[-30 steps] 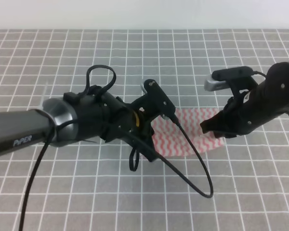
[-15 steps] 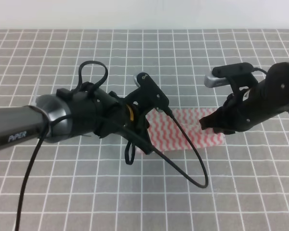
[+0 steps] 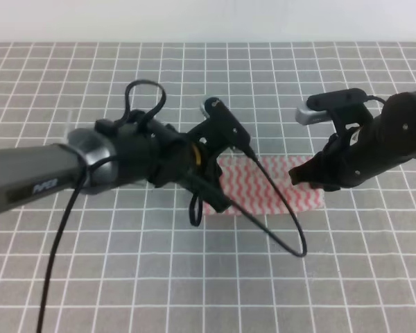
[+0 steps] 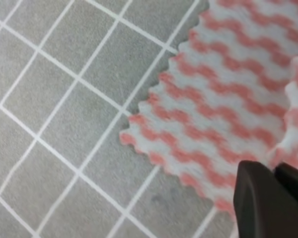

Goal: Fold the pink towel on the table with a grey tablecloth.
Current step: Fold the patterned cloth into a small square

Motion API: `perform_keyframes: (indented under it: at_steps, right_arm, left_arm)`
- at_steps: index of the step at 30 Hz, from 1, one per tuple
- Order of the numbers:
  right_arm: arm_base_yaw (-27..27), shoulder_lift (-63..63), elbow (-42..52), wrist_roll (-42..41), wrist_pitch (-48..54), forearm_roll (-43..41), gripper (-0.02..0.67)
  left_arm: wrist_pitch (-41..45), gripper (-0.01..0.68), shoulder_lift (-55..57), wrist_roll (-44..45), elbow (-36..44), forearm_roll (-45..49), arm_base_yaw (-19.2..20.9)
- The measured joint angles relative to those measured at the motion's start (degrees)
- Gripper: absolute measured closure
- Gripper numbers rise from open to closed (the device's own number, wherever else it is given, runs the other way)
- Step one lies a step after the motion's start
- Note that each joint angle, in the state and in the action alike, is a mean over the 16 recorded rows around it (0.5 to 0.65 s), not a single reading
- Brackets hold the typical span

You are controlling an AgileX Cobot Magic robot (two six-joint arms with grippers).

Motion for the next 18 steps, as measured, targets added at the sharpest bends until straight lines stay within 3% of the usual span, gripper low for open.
perform_keyframes:
  at_steps: [18]
  right_arm:
    - [-0.51,1.32,0.03,1.61,-4.06,-2.04,0.665]
  left_arm:
    - [1.52,0.673,4.1,0.16,-4.86,1.74,-0.02]
